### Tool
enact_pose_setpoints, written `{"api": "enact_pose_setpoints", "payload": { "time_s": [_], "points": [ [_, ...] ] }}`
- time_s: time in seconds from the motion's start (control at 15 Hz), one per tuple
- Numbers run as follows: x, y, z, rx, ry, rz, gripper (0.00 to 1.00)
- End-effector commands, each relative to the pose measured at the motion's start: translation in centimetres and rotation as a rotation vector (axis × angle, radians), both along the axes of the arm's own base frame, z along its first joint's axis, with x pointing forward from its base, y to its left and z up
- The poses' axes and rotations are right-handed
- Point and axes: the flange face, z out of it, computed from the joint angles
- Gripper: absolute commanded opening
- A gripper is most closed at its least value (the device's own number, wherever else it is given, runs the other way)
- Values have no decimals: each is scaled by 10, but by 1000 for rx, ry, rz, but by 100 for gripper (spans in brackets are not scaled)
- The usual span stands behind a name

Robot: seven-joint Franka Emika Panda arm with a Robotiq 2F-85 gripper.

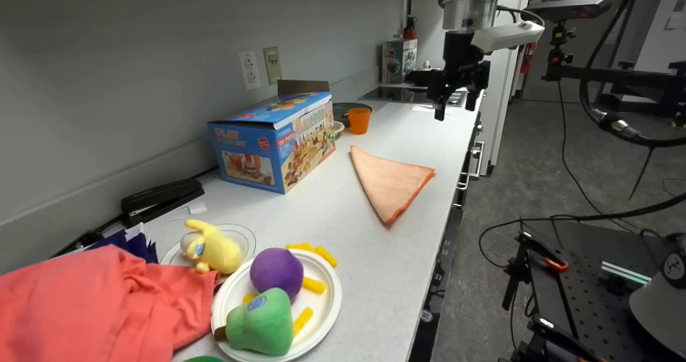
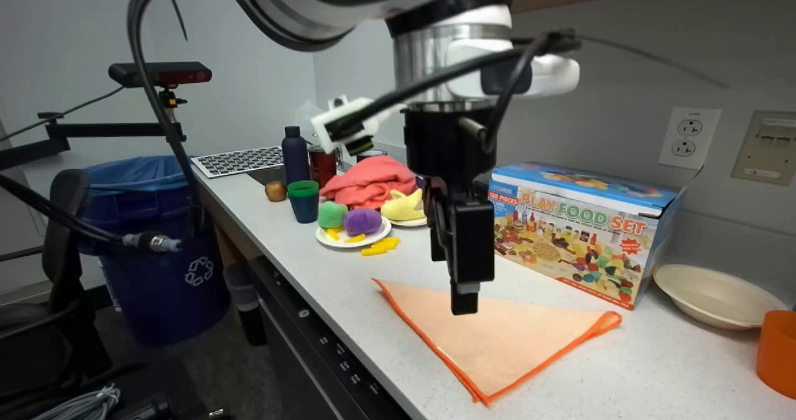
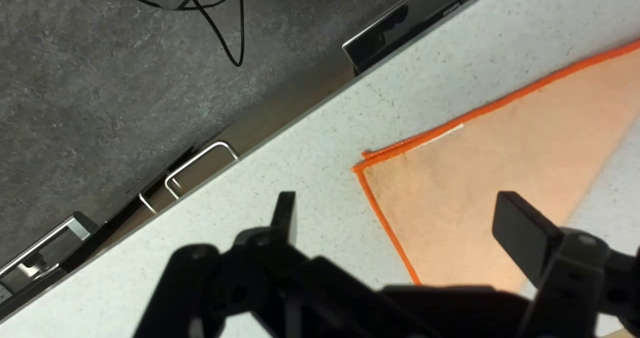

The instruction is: Unfold the cloth

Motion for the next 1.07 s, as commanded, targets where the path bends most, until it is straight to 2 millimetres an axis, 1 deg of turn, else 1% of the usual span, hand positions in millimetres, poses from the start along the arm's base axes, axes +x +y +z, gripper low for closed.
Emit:
{"api": "enact_pose_setpoints", "payload": {
  "time_s": [0.0, 0.13, 0.2, 0.27, 0.33, 0.4, 0.53, 1.0],
  "points": [
    [51, -14, -33, -60, 38, -39, 100],
    [70, -15, -44, -75, 53, -43, 100],
    [77, -13, -45, -78, 62, -42, 100],
    [82, -12, -45, -74, 72, -36, 100],
    [85, -8, -41, -58, 71, -25, 100],
    [71, -11, -49, -55, 64, -27, 100],
    [80, -9, -47, -59, 62, -19, 100],
    [82, -9, -45, -60, 62, -18, 100]
  ]
}}
